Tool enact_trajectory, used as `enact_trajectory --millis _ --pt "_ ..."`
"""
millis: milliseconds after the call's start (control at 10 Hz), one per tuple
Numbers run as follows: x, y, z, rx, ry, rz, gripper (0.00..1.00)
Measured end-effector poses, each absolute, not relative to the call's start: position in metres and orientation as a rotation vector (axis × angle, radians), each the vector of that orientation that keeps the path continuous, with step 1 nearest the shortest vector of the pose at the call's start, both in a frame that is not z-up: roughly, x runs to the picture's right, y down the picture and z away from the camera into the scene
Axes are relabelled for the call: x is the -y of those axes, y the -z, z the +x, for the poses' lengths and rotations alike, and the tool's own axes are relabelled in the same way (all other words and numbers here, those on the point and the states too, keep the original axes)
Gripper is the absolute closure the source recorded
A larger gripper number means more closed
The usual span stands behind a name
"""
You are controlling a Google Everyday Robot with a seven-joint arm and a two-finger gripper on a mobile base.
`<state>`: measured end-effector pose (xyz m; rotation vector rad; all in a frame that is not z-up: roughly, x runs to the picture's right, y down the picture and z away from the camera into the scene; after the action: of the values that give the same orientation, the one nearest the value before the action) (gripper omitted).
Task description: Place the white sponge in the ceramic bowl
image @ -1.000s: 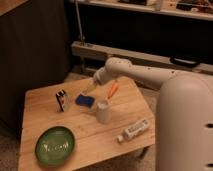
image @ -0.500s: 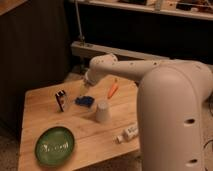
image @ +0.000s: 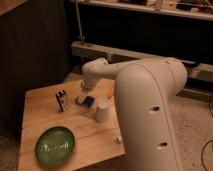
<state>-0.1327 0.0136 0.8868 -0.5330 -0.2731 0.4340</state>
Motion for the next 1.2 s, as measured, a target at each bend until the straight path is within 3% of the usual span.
enact_trajectory --millis 1200 --pt "-0.043 -0.946 -0.122 0.257 -0.540 -0.567 0.20"
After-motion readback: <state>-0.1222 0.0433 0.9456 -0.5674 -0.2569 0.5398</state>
